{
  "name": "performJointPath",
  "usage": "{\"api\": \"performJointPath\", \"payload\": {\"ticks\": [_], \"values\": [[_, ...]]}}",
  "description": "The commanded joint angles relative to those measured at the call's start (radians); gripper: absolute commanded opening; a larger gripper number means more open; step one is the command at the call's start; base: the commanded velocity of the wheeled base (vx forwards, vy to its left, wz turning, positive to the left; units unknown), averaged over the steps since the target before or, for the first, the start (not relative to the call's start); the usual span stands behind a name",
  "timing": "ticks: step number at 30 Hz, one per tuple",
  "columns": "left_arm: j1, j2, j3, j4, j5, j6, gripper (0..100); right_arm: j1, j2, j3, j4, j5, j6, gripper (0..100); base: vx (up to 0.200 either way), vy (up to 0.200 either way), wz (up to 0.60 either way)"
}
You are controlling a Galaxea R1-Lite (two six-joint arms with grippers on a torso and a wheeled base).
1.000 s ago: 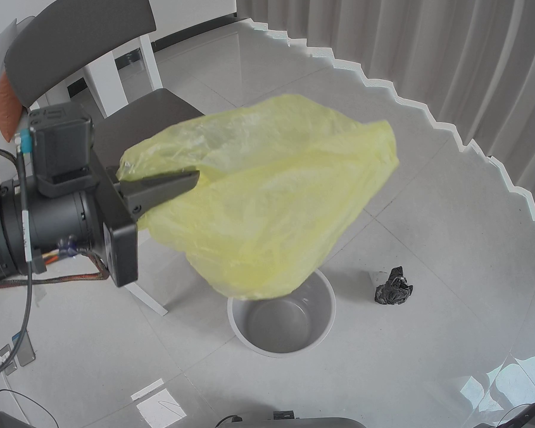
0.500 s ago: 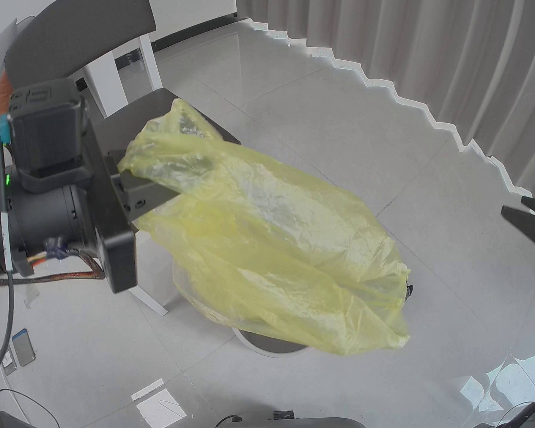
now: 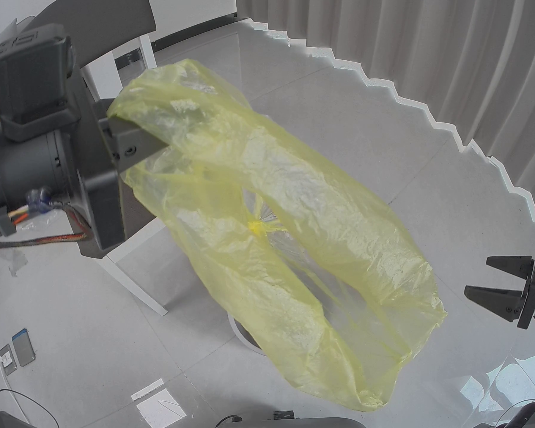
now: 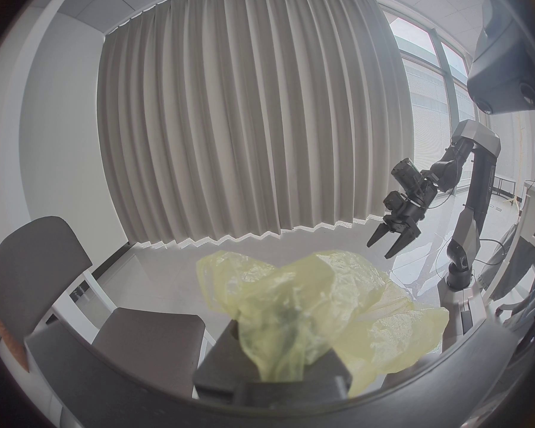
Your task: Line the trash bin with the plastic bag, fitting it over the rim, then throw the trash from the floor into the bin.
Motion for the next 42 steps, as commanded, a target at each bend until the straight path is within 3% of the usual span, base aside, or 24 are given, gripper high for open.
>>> {"api": "performJointPath", "payload": {"ticks": [1, 10, 32, 42], "values": [[0.001, 0.013, -0.004, -0.004, 0.002, -0.001, 0, 0.032, -0.027, 0.030, 0.000, 0.002, 0.000, 100, 0.000, 0.000, 0.00], [0.001, 0.051, -0.041, -0.011, 0.014, -0.003, 0, 0.147, -0.030, 0.047, -0.001, -0.011, -0.012, 100, 0.000, 0.000, 0.00], [-0.015, 0.074, -0.098, -0.011, 0.014, -0.003, 0, 0.193, 0.280, 0.022, -0.236, -0.057, -0.037, 100, 0.000, 0.000, 0.00], [-0.028, 0.080, -0.112, -0.012, 0.013, -0.006, 0, 0.193, 0.327, 0.024, -0.287, -0.057, -0.038, 100, 0.000, 0.000, 0.00]]}}
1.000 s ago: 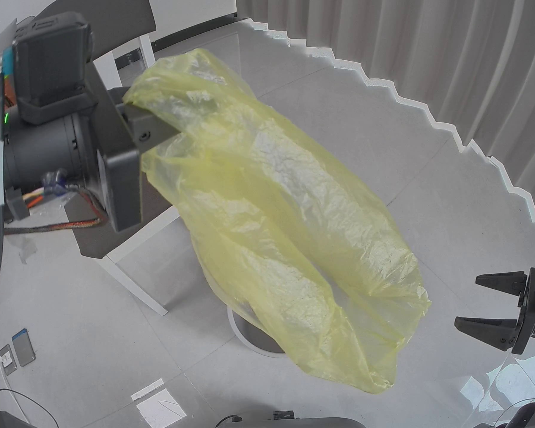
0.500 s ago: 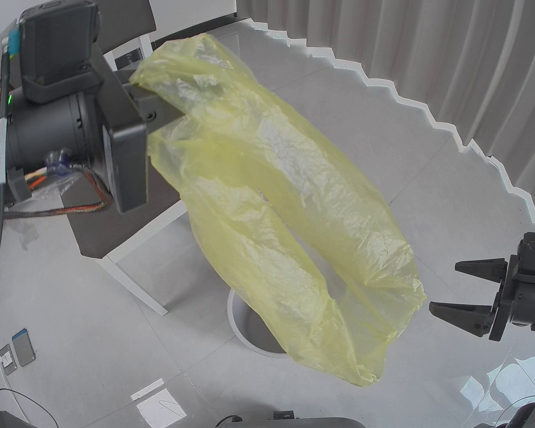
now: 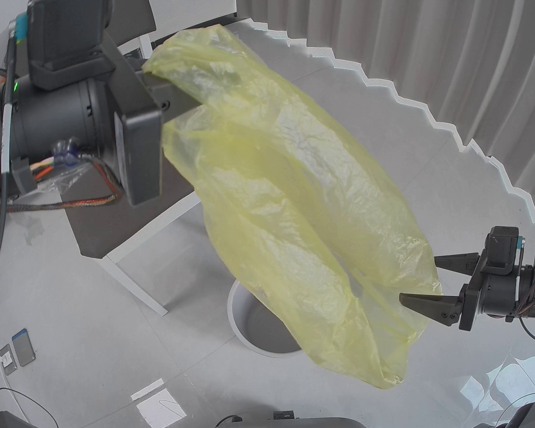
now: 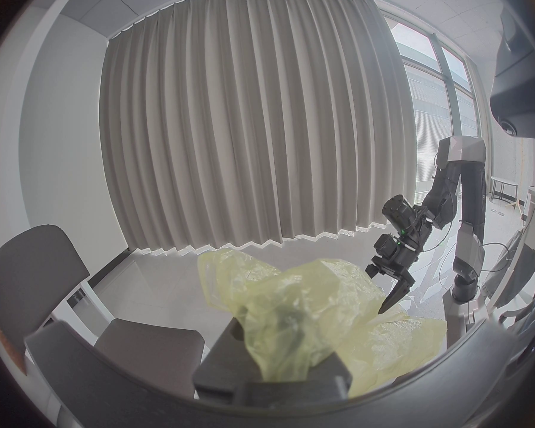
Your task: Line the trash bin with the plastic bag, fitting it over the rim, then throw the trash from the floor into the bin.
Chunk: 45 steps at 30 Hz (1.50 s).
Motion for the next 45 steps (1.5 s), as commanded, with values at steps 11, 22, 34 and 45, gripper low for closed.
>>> {"api": "performJointPath", "payload": {"ticks": [11, 22, 34, 45], "values": [[0.002, 0.011, -0.015, -0.001, -0.001, -0.009, 0, 0.001, 0.050, -0.010, -0.004, 0.000, -0.003, 0, 0.000, 0.000, 0.00], [0.103, 0.086, 0.081, -0.050, 0.004, -0.359, 0, -0.014, 0.109, -0.067, -0.007, -0.114, 0.003, 0, 0.000, 0.000, 0.00], [0.134, 0.138, 0.364, -0.262, 0.013, -0.462, 0, -0.011, 0.320, -0.123, -0.030, -0.215, -0.001, 0, 0.000, 0.000, 0.00], [0.120, 0.241, 0.542, -0.435, 0.045, -0.577, 0, 0.003, 0.525, -0.108, -0.152, -0.247, -0.004, 0, 0.000, 0.000, 0.00]]}}
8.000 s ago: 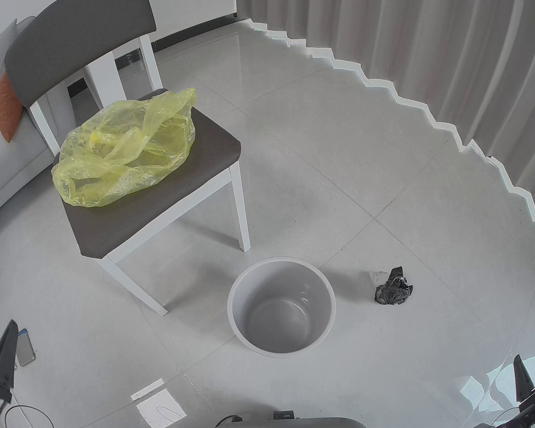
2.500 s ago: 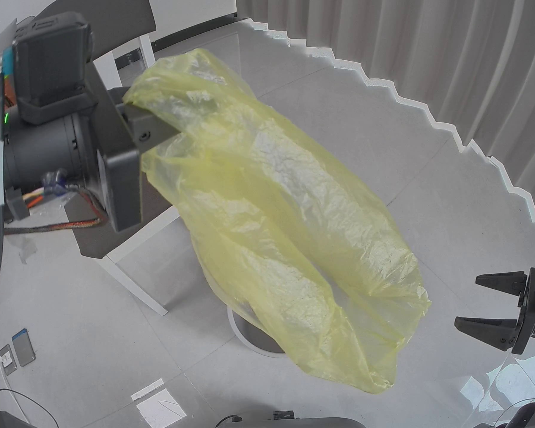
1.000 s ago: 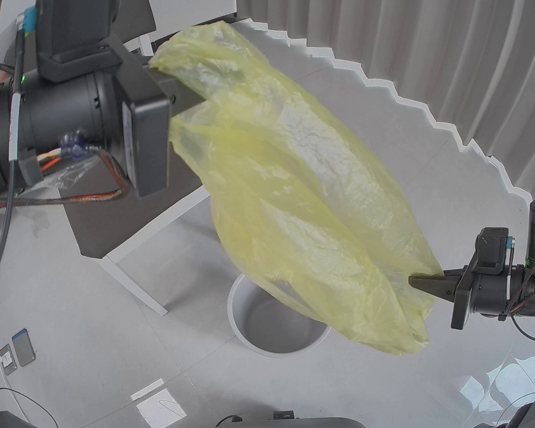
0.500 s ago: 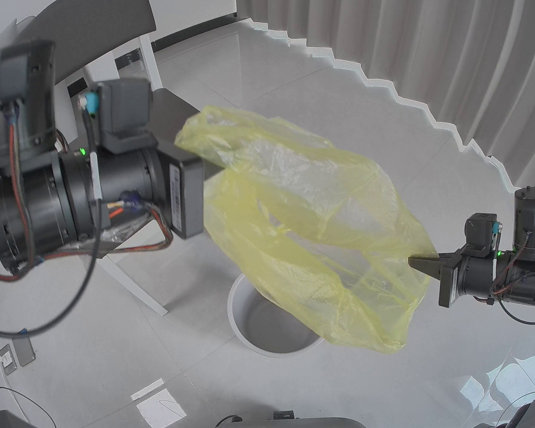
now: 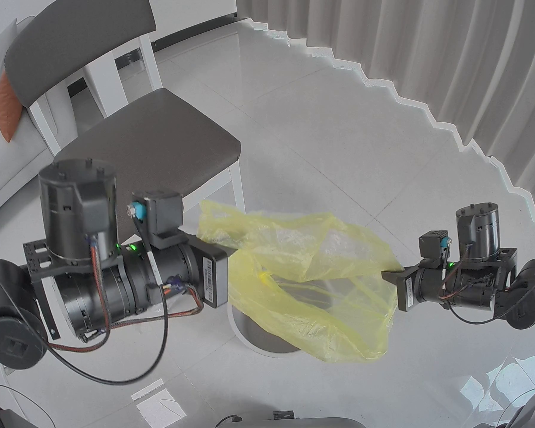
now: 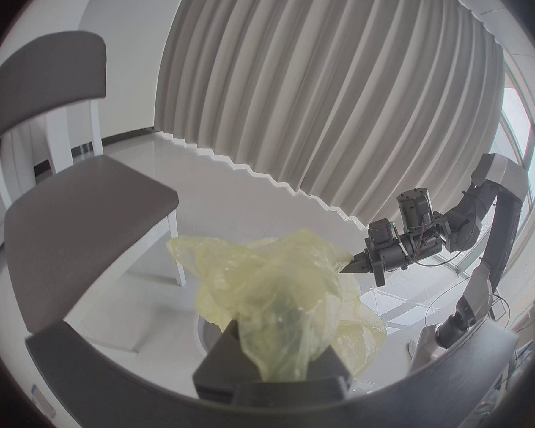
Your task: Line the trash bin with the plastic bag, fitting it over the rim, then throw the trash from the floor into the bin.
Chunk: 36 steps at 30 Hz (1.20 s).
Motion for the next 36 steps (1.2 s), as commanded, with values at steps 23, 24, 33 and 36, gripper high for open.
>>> {"api": "performJointPath", "payload": {"ticks": [23, 24, 33, 36], "values": [[-0.047, 0.305, 0.242, -0.469, 0.050, -0.199, 0, -0.016, 0.321, 0.046, -0.186, -0.011, -0.050, 0, 0.000, 0.000, 0.00], [-0.061, 0.301, 0.253, -0.469, 0.061, -0.207, 0, -0.033, 0.306, 0.062, -0.186, -0.010, -0.071, 0, 0.000, 0.000, 0.00], [-0.093, 0.236, 0.319, -0.463, 0.099, -0.227, 0, -0.047, 0.191, 0.108, -0.171, 0.001, -0.090, 0, 0.000, 0.000, 0.00], [-0.100, 0.215, 0.331, -0.453, 0.099, -0.247, 0, -0.047, 0.165, 0.105, -0.143, 0.001, -0.093, 0, 0.000, 0.000, 0.00]]}}
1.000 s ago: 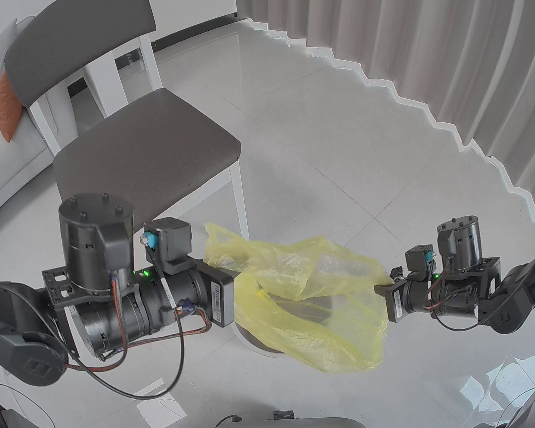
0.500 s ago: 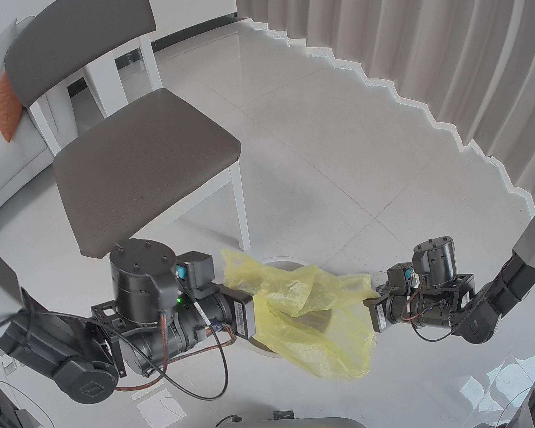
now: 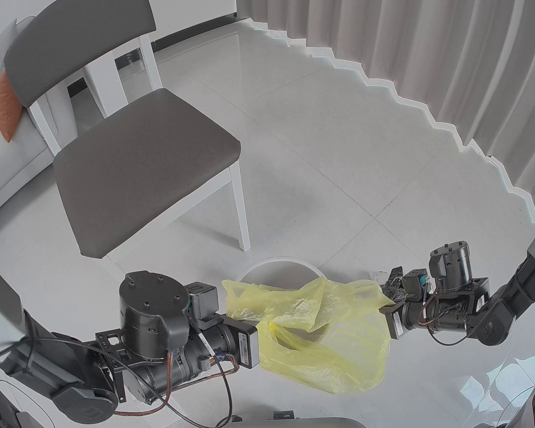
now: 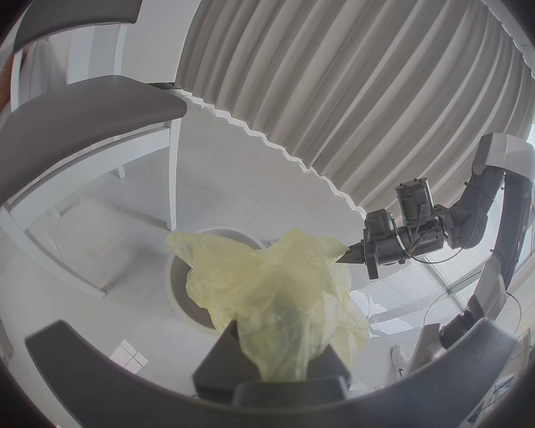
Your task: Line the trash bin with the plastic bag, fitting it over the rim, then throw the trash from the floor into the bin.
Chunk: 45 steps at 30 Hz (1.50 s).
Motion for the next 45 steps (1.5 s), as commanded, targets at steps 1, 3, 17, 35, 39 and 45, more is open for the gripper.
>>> {"api": "performJointPath", "payload": {"ticks": [1, 3, 17, 35, 39, 45], "values": [[-0.009, -0.048, 0.031, 0.006, 0.003, -0.015, 0, 0.001, -0.077, 0.003, 0.035, 0.002, -0.005, 0, 0.000, 0.000, 0.00], [-0.008, -0.045, 0.035, 0.005, 0.003, -0.016, 0, 0.001, -0.079, 0.003, 0.052, 0.002, -0.006, 0, 0.000, 0.000, 0.00], [0.052, 0.147, 0.018, -0.075, -0.012, -0.044, 0, -0.004, 0.085, -0.080, 0.072, 0.002, -0.009, 0, 0.000, 0.000, 0.00], [0.226, 0.267, 0.071, -0.247, -0.052, -0.041, 0, -0.053, 0.260, -0.324, 0.072, 0.035, -0.003, 0, 0.000, 0.000, 0.00], [0.222, 0.271, 0.100, -0.254, -0.052, -0.042, 0, -0.053, 0.280, -0.340, 0.072, 0.038, -0.003, 0, 0.000, 0.000, 0.00], [0.224, 0.330, 0.078, -0.268, -0.046, -0.042, 0, -0.048, 0.340, -0.390, 0.070, 0.038, -0.005, 0, 0.000, 0.000, 0.00]]}}
